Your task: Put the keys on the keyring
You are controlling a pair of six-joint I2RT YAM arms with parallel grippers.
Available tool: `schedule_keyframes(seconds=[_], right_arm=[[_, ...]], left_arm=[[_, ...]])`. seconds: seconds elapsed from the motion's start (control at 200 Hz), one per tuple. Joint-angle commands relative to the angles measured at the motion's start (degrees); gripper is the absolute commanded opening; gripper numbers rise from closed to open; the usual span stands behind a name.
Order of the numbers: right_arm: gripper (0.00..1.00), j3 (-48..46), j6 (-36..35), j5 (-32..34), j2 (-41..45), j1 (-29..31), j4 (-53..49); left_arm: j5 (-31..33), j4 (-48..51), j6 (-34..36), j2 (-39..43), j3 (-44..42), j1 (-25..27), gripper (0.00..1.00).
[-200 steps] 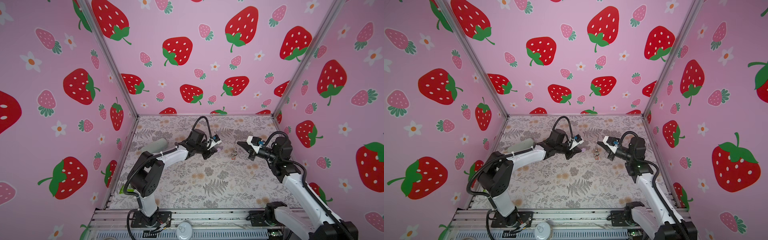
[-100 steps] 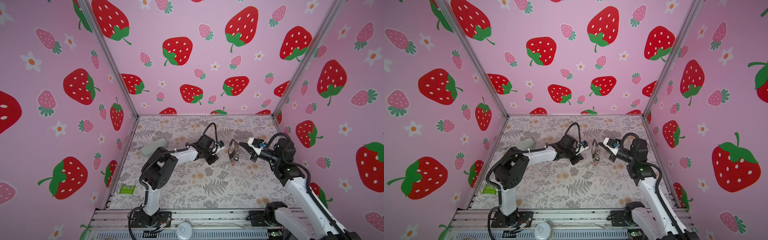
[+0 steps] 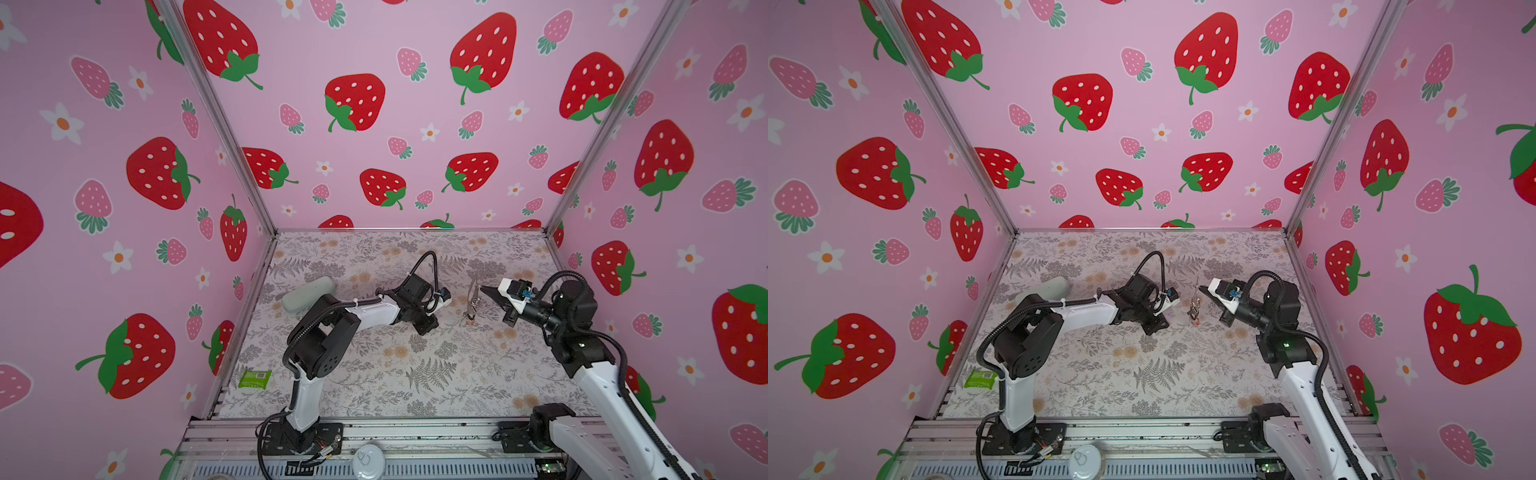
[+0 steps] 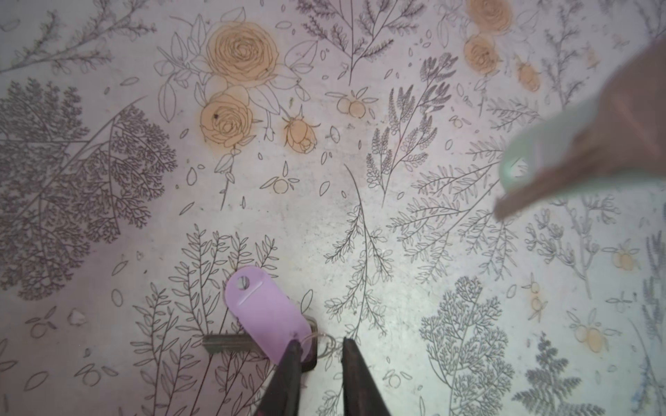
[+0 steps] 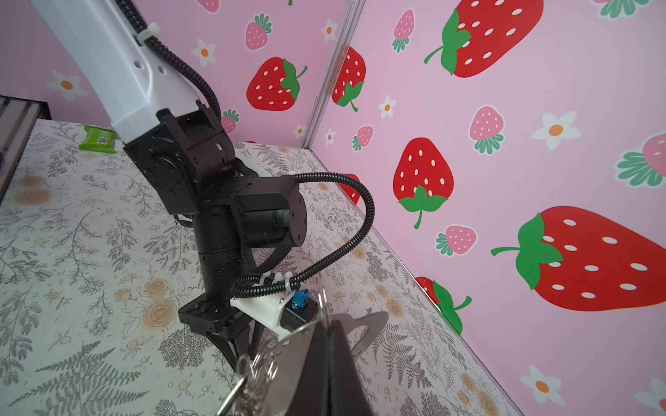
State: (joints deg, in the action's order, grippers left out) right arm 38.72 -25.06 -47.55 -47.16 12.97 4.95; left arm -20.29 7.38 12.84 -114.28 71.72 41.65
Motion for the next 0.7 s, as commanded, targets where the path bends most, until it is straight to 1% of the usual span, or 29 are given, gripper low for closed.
schedule_keyframes(seconds=[0.0,0.135,0.305,0.385,0.465,0.565,0.68,0.695], right_arm=[[0.0,-0.7,-0.8,-0.8,1.4,0.1,-0.2],[0.0,-0.7,-0.8,-0.9,1.7,0.1,-0.1],[0.0,-0.5,-0.8,-1.2,1.8,0.0,-0.3],[0.0,-0.4,-1.1,-1.2,1.8,0.1,-0.4],[0.0,0.0,-1.2,-1.0,1.9,0.1,-0.7],[0.0,0.4,-1.0,-0.6,2.4,0.1,-1.3],[0.0,0.2,-1.0,0.5,3.5,0.1,-1.8],[0.0,0.2,-1.1,0.7,3.7,0.1,-1.9]], left_arm=[[-0.1,-1.7,-1.7,3.0,-2.2,-0.4,0.31],[1.3,-4.4,-3.9,5.1,-5.7,-0.9,0.32],[3.7,-4.8,-5.4,5.4,-7.9,-0.7,0.32],[4.7,-4.8,-4.5,5.0,-7.8,-0.2,0.32],[7.3,-4.5,-2.9,4.7,-7.1,0.5,0.31],[8.7,-2.8,-4.5,4.8,-5.6,0.9,0.31],[12.1,-10.1,-5.4,6.5,-11.0,2.8,0.32],[13.9,-11.3,-5.6,6.6,-11.8,3.2,0.32]])
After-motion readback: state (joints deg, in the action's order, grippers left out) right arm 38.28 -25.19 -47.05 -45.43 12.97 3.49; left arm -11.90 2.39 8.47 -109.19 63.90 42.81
